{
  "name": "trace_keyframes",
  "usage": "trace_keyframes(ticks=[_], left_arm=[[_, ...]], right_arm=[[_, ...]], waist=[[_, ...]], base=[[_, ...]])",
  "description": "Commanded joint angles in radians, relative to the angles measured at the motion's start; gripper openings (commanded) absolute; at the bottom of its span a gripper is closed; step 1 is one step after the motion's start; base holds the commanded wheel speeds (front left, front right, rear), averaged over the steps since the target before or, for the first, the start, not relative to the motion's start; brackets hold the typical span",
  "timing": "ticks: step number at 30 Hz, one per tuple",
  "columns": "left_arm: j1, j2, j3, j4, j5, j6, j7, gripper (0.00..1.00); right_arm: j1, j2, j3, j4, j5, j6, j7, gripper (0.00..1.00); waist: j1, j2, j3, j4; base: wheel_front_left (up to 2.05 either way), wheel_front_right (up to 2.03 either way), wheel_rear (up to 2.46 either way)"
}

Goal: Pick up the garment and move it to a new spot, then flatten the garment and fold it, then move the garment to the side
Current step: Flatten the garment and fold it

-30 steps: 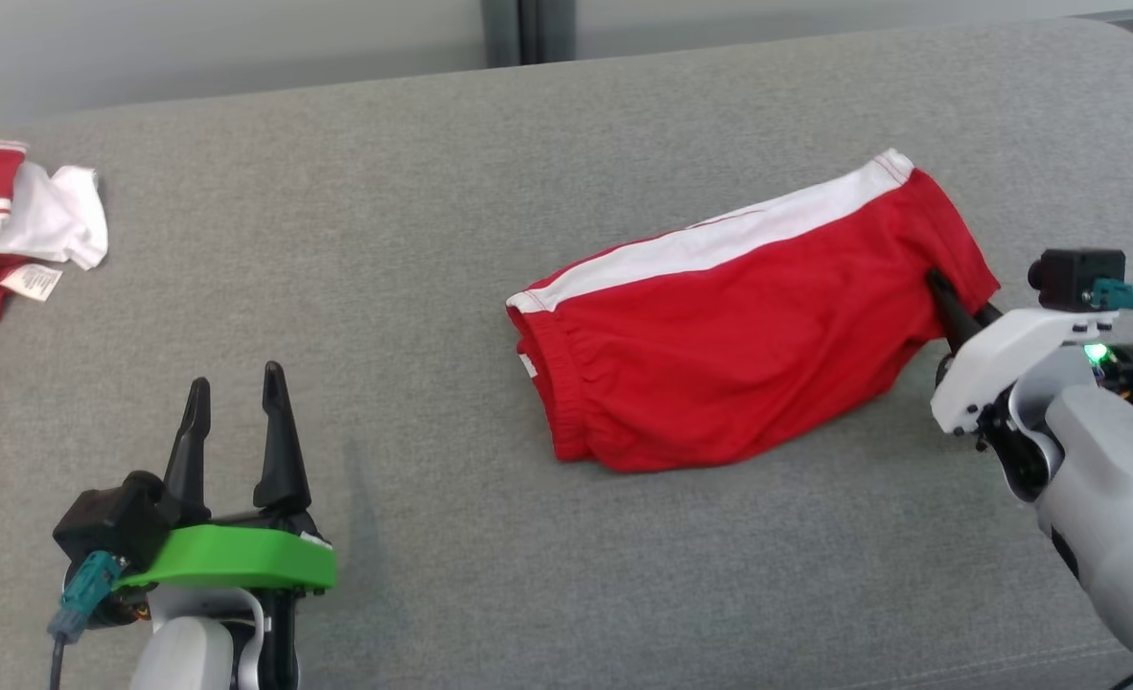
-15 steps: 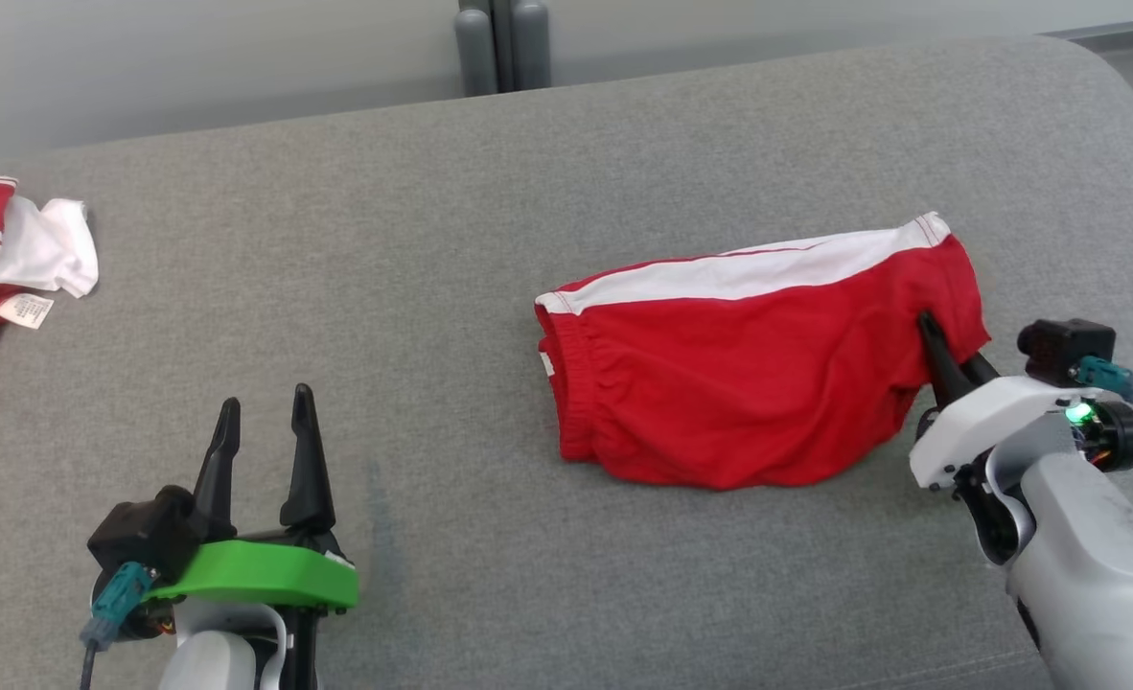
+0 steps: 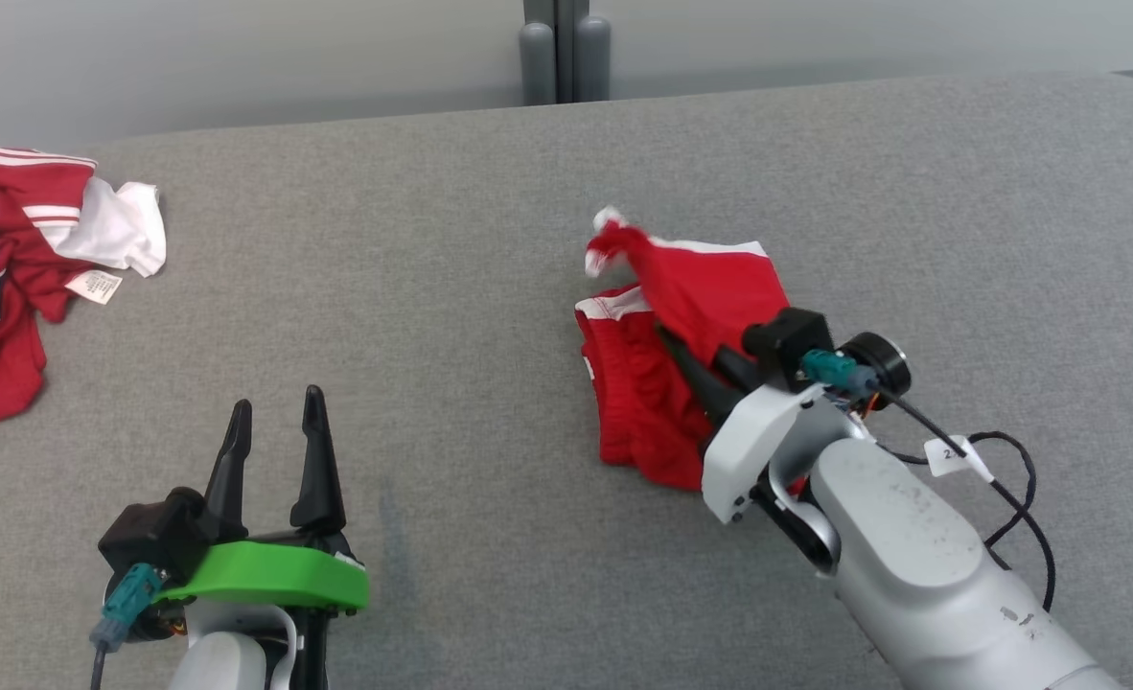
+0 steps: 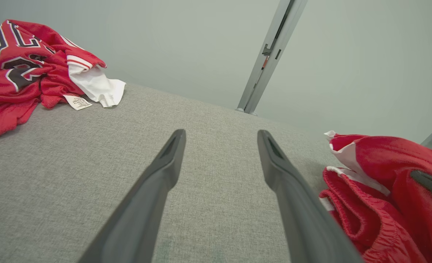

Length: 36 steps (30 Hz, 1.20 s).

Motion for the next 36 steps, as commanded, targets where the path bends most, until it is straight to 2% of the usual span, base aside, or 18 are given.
trace_keyframes(ticks=[1, 6, 15, 16, 17, 18, 27, 32, 36], left_arm=[[0.008, 0.0, 0.002, -0.001, -0.005, -0.004, -0.001, 1.0], [0.021, -0.002, 0.01, -0.005, -0.004, -0.004, -0.001, 1.0], [0.022, -0.003, 0.007, 0.0, 0.001, -0.004, -0.001, 1.0], [0.022, -0.003, 0.005, 0.001, 0.002, -0.005, -0.001, 1.0], [0.022, -0.003, 0.001, 0.002, 0.003, -0.006, -0.001, 1.0], [0.022, -0.003, -0.002, 0.003, 0.005, -0.006, -0.001, 1.0], [0.042, -0.003, -0.014, 0.014, 0.008, -0.007, -0.001, 1.0], [0.049, -0.003, -0.022, 0.014, 0.005, -0.003, -0.001, 1.0], [0.054, -0.003, -0.031, 0.011, 0.008, 0.0, -0.001, 1.0]], right_arm=[[0.022, -0.004, 0.025, -0.009, -0.005, -0.001, 0.014, 0.0], [0.054, -0.047, 0.112, -0.05, -0.009, -0.001, 0.065, 0.0], [0.101, -0.067, 0.151, -0.103, -0.01, -0.001, 0.092, 0.0], [0.106, -0.065, 0.153, -0.11, -0.005, -0.001, 0.084, 0.26], [0.109, -0.064, 0.158, -0.115, -0.004, -0.001, 0.079, 0.68], [0.115, -0.063, 0.162, -0.12, -0.002, -0.001, 0.074, 1.0], [0.149, -0.072, 0.137, -0.19, 0.006, -0.001, 0.021, 1.0], [0.168, -0.072, 0.059, -0.245, 0.017, -0.001, -0.001, 1.0], [0.179, -0.069, -0.054, -0.249, -0.018, -0.001, -0.013, 1.0]], waist=[[0.0, -0.0001, 0.0, 0.006], [0.0, -0.0001, 0.0, 0.007], [0.0, -0.0001, -0.001, -0.007], [0.0, -0.0001, -0.001, -0.008], [0.0, -0.0001, -0.002, -0.008], [0.0, -0.0001, -0.003, -0.008], [0.0, -0.0001, -0.026, -0.006], [0.0, -0.0001, -0.036, -0.004], [0.0, -0.0001, -0.034, 0.0]], base=[[0.0, 0.0, 0.0], [0.0, 0.0, 0.0], [0.0, 0.0, 0.0], [0.0, 0.0, 0.0], [0.0, 0.0, 0.0], [0.0, 0.0, 0.0], [0.0, 0.0, 0.0], [0.0, 0.0, 0.0], [0.0, 0.0, 0.0]])
